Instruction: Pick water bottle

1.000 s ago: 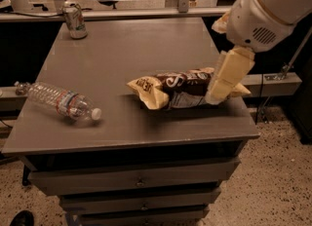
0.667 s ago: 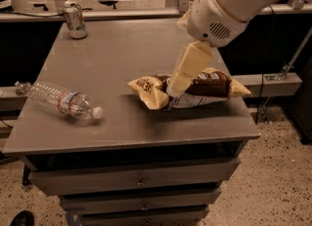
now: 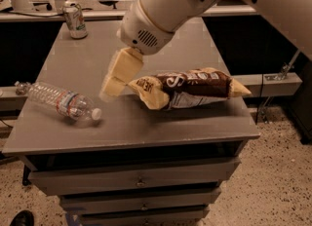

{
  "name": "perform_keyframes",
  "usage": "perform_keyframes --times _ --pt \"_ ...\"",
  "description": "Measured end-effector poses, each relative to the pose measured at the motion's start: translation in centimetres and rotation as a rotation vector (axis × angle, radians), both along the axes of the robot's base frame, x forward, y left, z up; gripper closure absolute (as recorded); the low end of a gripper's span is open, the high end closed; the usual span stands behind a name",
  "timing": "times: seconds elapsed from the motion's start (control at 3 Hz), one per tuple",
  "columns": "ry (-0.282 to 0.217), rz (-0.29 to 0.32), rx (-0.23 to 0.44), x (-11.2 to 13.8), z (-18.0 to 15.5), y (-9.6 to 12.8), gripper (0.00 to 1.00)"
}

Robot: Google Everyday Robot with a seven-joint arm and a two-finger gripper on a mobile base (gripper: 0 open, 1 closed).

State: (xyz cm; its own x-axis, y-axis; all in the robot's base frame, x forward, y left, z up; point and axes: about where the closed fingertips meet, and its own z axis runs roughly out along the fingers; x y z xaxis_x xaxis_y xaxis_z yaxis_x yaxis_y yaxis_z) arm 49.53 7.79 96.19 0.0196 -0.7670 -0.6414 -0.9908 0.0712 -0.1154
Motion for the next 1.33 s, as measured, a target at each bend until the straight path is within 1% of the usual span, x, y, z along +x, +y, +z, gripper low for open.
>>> perform_keyframes --times 0.33,0.67,1.0,1.33 --pt "0.057 0.059 0.041 -1.3 -2.1 5.6 0.00" --pt "0.087 0.095 0.048 -1.9 -4.3 10.4 0.00" --pt "0.091 0.105 0.027 -1.8 -6.4 13.6 0.00" --pt "0.089 0.095 -0.011 -1.2 -8.5 15.8 0.00"
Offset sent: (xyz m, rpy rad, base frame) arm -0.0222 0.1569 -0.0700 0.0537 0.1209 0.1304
